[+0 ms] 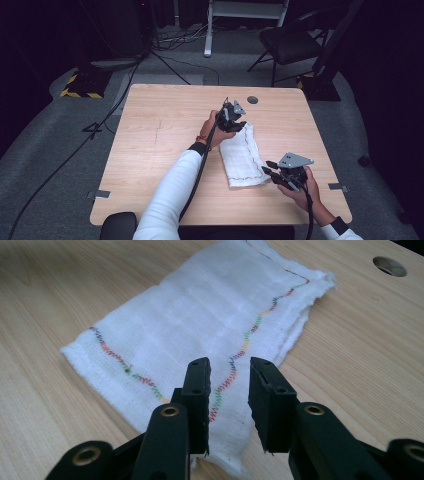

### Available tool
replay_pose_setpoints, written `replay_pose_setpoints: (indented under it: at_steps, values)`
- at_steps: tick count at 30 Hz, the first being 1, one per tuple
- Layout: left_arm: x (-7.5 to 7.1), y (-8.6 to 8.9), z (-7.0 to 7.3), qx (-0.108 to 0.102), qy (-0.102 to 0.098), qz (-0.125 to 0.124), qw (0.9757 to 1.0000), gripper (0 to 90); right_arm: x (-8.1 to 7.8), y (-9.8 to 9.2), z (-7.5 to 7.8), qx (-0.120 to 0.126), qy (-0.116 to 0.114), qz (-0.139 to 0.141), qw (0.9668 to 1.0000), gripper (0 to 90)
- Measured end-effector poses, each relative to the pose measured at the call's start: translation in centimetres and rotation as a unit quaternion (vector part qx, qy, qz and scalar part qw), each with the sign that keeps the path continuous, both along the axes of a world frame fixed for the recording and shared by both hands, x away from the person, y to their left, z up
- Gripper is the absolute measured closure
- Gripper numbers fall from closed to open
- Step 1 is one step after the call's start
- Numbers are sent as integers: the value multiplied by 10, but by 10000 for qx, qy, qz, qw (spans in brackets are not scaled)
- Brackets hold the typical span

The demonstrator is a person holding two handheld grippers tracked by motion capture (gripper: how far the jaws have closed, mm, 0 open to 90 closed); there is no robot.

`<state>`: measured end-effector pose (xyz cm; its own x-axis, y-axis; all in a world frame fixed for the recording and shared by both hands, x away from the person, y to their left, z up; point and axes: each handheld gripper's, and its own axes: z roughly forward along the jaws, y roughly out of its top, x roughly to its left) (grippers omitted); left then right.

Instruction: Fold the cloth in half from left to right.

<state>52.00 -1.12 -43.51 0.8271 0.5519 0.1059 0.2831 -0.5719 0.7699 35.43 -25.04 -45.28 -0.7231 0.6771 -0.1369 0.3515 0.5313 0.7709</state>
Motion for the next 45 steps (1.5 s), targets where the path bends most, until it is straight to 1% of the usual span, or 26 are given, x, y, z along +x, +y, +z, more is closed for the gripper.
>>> replay_pose_setpoints:
  at_steps: [3, 5, 7, 9, 11, 12, 14, 16, 17, 19, 21, 22, 23, 25, 26, 27, 28, 31, 33, 36, 38, 42, 45]
  values:
    - [-14, 14, 0, -131, 81, 50, 9999, 480, 4, -4, -1, -12, 12, -66, 10000, 661]
    - [-25, 22, -3, -156, 156, 15, 9998, 419, 7, -6, -2, -90, 46, -76, 9999, 651]
    - [-35, 27, -9, -169, 291, -97, 9994, 361, 11, -9, -5, -145, 124, -94, 9998, 635]
    - [-46, 28, -16, -99, 399, -191, 9990, 330, 15, -13, -9, -216, 189, -104, 9995, 622]
    - [-58, 28, -22, 5, 481, -388, 9981, 307, 19, -17, -12, -260, 253, -90, 9993, 613]
    - [-64, 26, -26, 38, 516, -446, 9977, 306, 20, -18, -14, -267, 304, -104, 9991, 608]
    - [-75, 24, -32, 151, 624, -668, 9957, 295, 22, -20, -17, -265, 398, -26, 9989, 597]
    - [-87, 20, -37, 314, 670, -834, 9938, 283, 23, -20, -19, -323, 437, 25, 9985, 590]
    - [-92, 18, -39, 335, 732, -900, 9927, 283, 24, -19, -20, -324, 491, 95, 9982, 586]
    - [-101, 16, -44, 444, 752, -1017, 9910, 283, 24, -16, -23, -475, 538, 177, 9973, 577]
    - [-109, 15, -48, 580, 728, -1083, 9898, 269, 24, -14, -26, -554, 587, 273, 9964, 572]
    - [-112, 15, -50, 624, 716, -1089, 9895, 269, 24, -13, -28, -580, 602, 286, 9961, 570]
    - [-113, 16, -51, 611, 712, -1067, 9899, 271, 24, -12, -29, -615, 609, 298, 9958, 569]
    - [-114, 20, -52, 517, 747, -1029, 9905, 278, 24, -11, -30, -581, 652, 337, 9956, 567]
    - [-115, 21, -53, 552, 792, -1010, 9902, 280, 24, -11, -31, -597, 685, 329, 9953, 566]
    - [-115, 23, -54, 540, 783, -1007, 9904, 281, 25, -11, -32, -592, 719, 331, 9951, 569]
    - [-116, 24, -55, 506, 781, -973, 9909, 283, 25, -11, -33, -556, 726, 336, 9952, 570]
    - [-119, 25, -56, 551, 731, -948, 9913, 286, 25, -11, -33, -511, 774, 378, 9950, 582]
    - [-121, 27, -56, 578, 754, -973, 9907, 294, 24, -11, -33, -456, 824, 409, 9947, 593]
    - [-123, 31, -57, 535, 799, -987, 9905, 298, 20, -8, -34, -429, 861, 495, 9941, 602]
    - [-125, 34, -57, 549, 804, -1010, 9901, 298, 17, -5, -33, -407, 920, 541, 9935, 607]
    - [-133, 42, -57, 534, 815, -1046, 9897, 300, 9, 1, -34, -375, 966, 670, 9924, 608]
    - [-140, 48, -57, 527, 803, -1044, 9899, 300, 4, 5, -34, -351, 990, 721, 9919, 606]
